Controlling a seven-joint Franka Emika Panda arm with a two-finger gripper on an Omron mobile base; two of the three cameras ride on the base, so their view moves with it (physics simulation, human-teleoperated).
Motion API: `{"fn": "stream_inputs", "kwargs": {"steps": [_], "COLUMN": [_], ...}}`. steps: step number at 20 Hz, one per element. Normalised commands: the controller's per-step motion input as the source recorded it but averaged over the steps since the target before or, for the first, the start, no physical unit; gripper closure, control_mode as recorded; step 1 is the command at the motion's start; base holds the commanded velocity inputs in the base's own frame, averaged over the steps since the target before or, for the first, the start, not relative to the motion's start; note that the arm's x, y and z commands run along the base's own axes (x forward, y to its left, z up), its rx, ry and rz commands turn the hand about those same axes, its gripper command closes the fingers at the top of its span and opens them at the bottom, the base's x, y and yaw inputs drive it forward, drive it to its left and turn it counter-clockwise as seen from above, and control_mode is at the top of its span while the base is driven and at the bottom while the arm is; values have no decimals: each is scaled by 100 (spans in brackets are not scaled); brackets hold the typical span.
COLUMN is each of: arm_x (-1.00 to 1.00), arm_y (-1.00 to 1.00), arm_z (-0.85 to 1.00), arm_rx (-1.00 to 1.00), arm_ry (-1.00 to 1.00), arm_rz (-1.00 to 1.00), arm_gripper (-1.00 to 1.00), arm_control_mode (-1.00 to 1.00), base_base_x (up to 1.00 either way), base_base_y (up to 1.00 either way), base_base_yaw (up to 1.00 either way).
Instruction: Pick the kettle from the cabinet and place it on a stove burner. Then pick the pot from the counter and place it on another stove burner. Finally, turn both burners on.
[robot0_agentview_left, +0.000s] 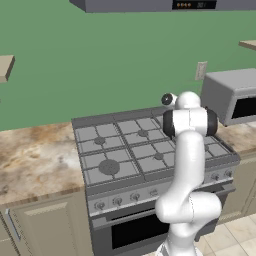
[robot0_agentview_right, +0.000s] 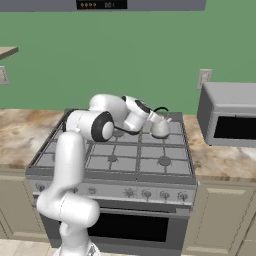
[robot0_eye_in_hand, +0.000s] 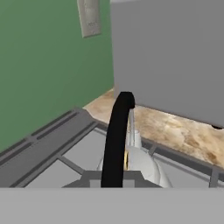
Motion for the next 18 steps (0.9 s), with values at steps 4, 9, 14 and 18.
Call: {"fn": "stream_inputs", "kwargs": {"steps": [4,9,14,18], "arm_x": [38,39,9,0], "arm_y": [-5,-5,-22,-22], "arm_z": [-9,-12,-22,-21], "arm_rx": [0,0,1,3], "arm_ry": [3,3,0,0], "arm_rz": [0,0,0,0], "arm_gripper": [100,100,100,-100], "arm_control_mode": [-100,-100,-100,-100], "base_base_x": [0,0,0,0], "base_base_y": [0,0,0,0], "base_base_yaw": [0,0,0,0]}}
